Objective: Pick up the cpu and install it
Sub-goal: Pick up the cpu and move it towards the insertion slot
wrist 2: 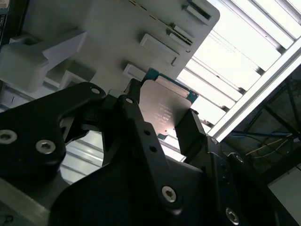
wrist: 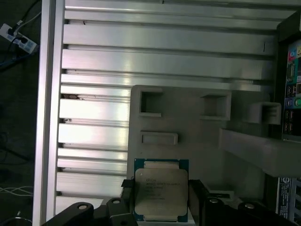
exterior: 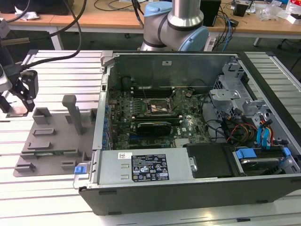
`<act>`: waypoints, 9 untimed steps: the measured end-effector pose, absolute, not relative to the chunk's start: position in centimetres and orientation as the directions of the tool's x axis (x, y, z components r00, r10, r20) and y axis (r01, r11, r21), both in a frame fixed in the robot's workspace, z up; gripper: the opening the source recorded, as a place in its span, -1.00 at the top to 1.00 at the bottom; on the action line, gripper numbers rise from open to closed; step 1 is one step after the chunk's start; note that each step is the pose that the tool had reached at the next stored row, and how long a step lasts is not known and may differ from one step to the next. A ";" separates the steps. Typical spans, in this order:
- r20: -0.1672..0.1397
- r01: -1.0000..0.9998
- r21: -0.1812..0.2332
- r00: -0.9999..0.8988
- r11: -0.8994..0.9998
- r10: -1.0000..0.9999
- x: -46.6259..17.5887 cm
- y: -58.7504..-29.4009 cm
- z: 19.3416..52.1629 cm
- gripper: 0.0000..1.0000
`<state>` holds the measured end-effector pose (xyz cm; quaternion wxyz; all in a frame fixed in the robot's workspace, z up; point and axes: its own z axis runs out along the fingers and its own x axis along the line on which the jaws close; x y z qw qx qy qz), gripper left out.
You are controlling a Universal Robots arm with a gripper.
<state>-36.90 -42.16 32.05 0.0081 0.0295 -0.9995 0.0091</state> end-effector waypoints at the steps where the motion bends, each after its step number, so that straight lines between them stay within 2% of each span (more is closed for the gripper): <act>1: 0.017 -0.059 -0.018 -0.998 0.998 -0.059 -36.9 -42.2 32.3 -0.09; 9: 0.017 -0.059 -0.018 -0.998 0.998 -0.059 -36.9 -42.1 33.7 -0.09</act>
